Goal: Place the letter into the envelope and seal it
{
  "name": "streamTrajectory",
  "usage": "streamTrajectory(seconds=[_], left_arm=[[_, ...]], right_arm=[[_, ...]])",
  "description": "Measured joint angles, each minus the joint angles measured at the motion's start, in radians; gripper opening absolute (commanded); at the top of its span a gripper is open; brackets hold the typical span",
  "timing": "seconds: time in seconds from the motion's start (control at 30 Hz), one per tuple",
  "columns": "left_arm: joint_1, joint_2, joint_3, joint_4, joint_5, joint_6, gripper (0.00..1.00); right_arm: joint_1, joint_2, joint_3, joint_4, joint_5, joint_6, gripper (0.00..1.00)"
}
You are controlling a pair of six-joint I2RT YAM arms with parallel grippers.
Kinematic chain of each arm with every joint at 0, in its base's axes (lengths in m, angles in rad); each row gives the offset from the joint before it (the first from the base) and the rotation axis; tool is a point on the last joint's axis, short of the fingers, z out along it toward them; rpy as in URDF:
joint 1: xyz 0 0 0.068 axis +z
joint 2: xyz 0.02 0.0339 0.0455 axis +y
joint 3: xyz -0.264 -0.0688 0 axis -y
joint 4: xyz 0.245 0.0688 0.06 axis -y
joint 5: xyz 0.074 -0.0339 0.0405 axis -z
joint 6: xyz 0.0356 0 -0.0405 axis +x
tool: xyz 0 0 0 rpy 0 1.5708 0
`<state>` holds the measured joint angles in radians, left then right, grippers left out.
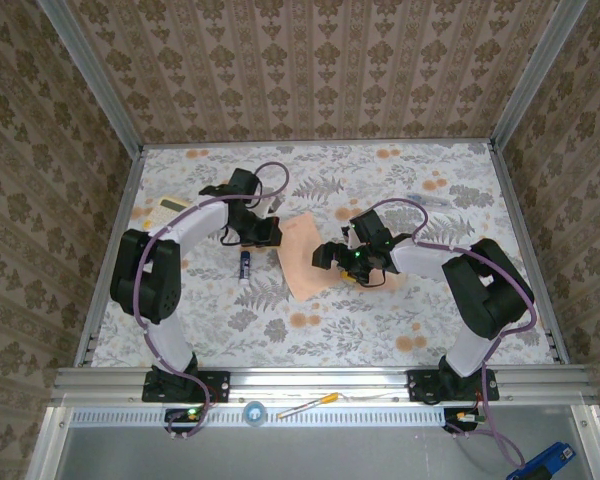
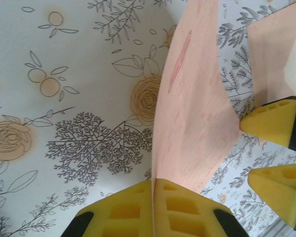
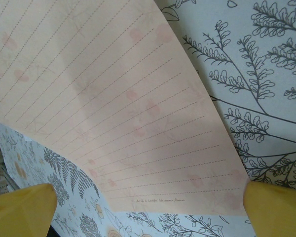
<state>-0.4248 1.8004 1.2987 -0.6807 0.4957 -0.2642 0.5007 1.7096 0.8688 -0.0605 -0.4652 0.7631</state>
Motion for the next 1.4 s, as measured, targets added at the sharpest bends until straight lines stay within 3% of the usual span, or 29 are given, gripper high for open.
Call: streamTrajectory(seconds=[0.2, 0.53, 0.77, 1.1, 1.4], left_arm=[[0.000, 0.000, -0.020, 0.001, -0.032, 0.001, 0.00], [-0.002, -0.047, -0.041, 0.031, -0.107, 0.030, 0.00], [-0.014, -0.108, -0.060, 0.084, -0.169, 0.051, 0.00], [-0.175, -0.198, -0.130, 0.174, -0.381, 0.203, 0.00], [-0.259, -0.219, -0.182, 0.225, -0.530, 0.286, 0.00]], right_arm=[[0.000, -0.002, 0.003, -0.012, 0.006, 0.001, 1.00], [-0.001, -0.048, 0.114, -0.279, 0.145, 0.053, 1.00], [-0.021, -0.093, 0.198, -0.349, 0.156, 0.102, 1.00], [-0.060, -0.046, 0.391, -0.470, 0.139, 0.184, 0.96], [-0.095, 0.061, 0.518, -0.516, 0.089, 0.214, 0.89]])
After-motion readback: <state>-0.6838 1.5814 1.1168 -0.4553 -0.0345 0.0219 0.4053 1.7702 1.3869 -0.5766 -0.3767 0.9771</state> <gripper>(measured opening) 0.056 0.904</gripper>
